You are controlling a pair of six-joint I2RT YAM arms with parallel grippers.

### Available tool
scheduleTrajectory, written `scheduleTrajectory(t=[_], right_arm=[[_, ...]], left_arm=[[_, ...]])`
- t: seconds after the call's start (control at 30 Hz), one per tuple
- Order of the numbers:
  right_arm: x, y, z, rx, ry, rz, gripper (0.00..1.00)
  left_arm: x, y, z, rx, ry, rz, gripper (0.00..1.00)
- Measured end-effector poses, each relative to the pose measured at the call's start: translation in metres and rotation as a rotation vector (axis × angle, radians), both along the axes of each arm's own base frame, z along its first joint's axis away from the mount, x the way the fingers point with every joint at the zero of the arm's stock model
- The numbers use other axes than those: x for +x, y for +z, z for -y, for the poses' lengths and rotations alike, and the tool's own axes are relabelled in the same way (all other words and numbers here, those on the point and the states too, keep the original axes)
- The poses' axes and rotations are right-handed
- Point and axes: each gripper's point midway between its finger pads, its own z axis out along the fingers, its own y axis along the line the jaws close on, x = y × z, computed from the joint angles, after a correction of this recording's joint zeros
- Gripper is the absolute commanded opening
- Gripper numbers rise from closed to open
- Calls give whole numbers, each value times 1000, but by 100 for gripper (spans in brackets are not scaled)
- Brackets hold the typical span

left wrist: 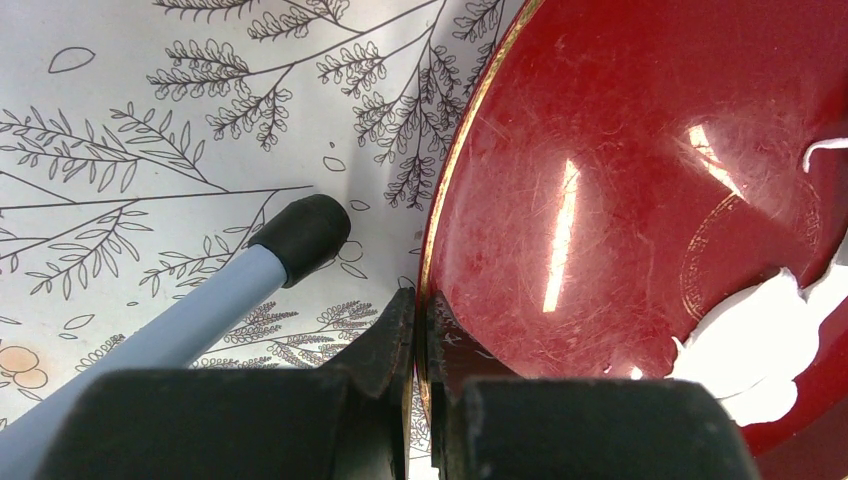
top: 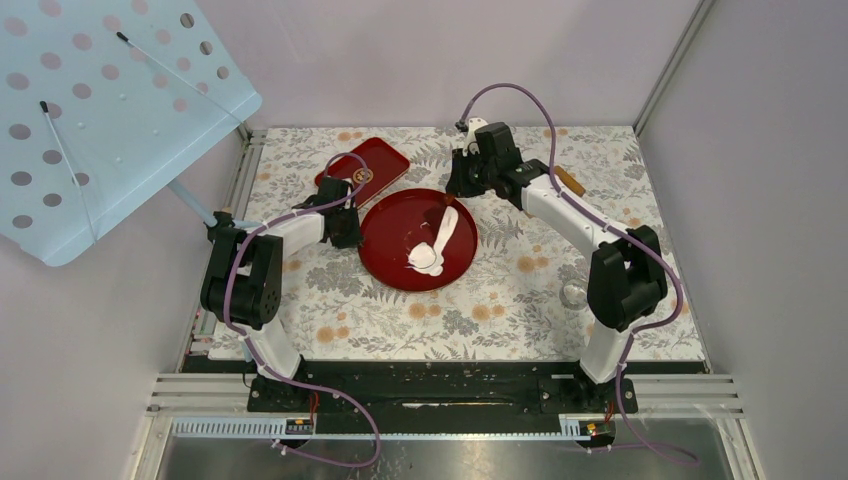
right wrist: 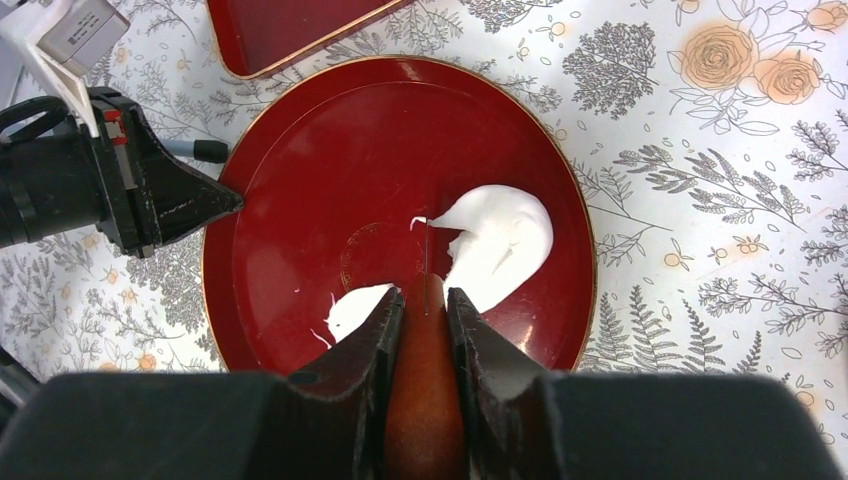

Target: Roll out the dumpling wrappers from the dough

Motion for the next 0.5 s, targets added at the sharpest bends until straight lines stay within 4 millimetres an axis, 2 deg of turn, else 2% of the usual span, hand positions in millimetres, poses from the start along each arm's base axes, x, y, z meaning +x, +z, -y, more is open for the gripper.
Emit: scheduleTrajectory(t=[0.5], right_arm=[[1,-7,3,-10,-35,-15,0]], left_arm=[[0,0,0,2,1,0,0]])
